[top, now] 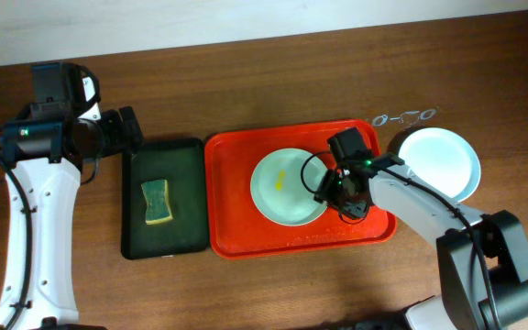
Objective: Clean dirty plates on tray and stack at the side
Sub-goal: 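Move right gripper to the remaining pale blue plate and grip its rim, then hold the plate with right gripper and reach left gripper toward sponge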
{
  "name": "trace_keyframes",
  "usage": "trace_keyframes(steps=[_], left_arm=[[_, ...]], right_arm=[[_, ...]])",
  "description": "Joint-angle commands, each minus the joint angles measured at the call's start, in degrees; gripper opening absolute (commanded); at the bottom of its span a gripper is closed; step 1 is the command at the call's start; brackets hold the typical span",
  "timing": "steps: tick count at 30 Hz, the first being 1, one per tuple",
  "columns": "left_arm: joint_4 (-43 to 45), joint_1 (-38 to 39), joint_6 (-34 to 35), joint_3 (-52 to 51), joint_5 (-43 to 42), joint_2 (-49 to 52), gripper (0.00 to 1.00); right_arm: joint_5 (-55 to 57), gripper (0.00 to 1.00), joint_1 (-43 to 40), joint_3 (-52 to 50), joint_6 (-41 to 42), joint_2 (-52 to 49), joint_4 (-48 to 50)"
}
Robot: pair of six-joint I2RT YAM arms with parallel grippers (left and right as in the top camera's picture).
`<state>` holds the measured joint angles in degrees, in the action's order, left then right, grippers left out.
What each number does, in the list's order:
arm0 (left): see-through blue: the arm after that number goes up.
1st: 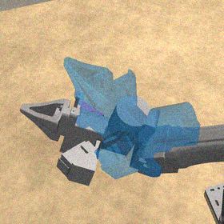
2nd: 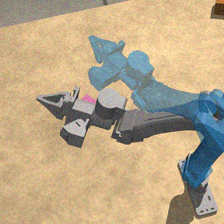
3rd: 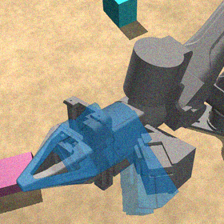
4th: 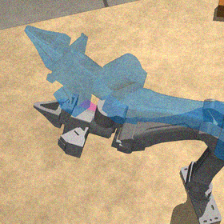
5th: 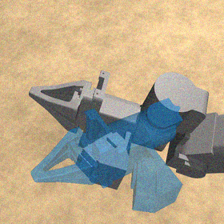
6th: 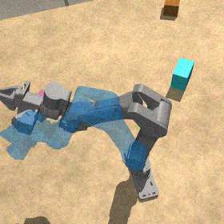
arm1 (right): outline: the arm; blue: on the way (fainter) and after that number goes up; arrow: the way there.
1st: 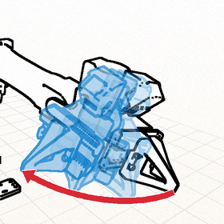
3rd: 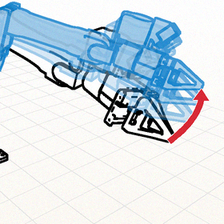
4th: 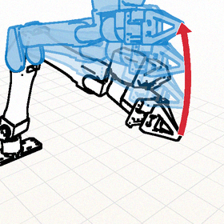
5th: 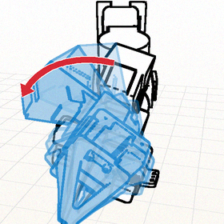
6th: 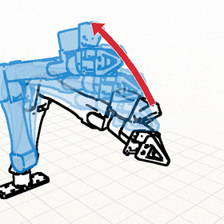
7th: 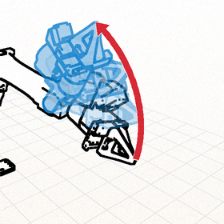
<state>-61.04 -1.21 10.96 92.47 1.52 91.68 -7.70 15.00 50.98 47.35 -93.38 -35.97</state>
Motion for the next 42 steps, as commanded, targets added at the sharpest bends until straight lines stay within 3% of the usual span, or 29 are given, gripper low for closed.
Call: trace_keyframes(steps=[1,3,4,7,8,9,10,12,13,16,20,22,35,42], left_arm=[[0.09,-0.09,0.09,0.15,-0.24,0.13,0.99],[0.09,-0.09,0.07,0.15,-0.24,0.13,0.99],[0.09,-0.09,0.09,0.17,-0.24,0.13,0.99],[0.09,-0.09,0.09,0.17,-0.24,0.13,0.99],[0.09,-0.09,0.09,0.17,-0.24,0.13,0.99],[0.07,-0.09,0.09,0.15,-0.24,0.13,0.99],[0.09,-0.09,0.09,0.17,-0.24,0.13,0.99],[0.09,-0.07,0.09,0.17,-0.24,0.13,0.99],[0.09,-0.09,0.09,0.15,-0.24,0.13,0.99],[0.09,-0.09,0.09,0.15,-0.24,0.13,0.99],[0.09,-0.07,0.09,0.17,-0.24,0.13,0.99],[0.09,-0.09,0.09,0.17,-0.24,0.13,0.99],[0.09,-0.09,0.09,0.15,-0.24,0.13,0.99],[0.09,-0.09,0.09,0.17,-0.24,0.13,0.99]], right_arm=[[0.13,0.78,-0.85,1.29,-0.15,0.35,-3.34],[-2.64,0.89,-2.80,4.92,-4.59,0.98,-6.97],[-4.31,1.00,-3.67,6.69,-6.78,1.11,-8.33],[-6.14,0.99,-6.16,9.16,-8.15,1.11,-7.87],[-5.53,0.89,-6.91,9.16,-8.13,1.09,-6.88],[-5.33,0.60,-7.41,9.14,-8.00,1.09,-5.86],[-5.35,0.42,-7.63,9.14,-7.87,1.07,-4.15],[-5.18,0.20,-7.52,9.07,-4.94,1.03,-1.42],[-5.14,0.17,-7.54,8.98,-2.19,0.98,-0.87],[-5.14,0.18,-7.52,8.15,2.71,-0.17,1.01],[-2.29,0.22,-7.58,8.09,2.16,-1.55,0.61],[-3.69,0.33,-7.65,8.24,-1.81,-1.27,0.24],[-6.69,0.36,-7.48,8.15,1.57,-1.27,-9.20],[-6.67,0.37,-6.84,8.04,1.57,-1.29,-9.53]])
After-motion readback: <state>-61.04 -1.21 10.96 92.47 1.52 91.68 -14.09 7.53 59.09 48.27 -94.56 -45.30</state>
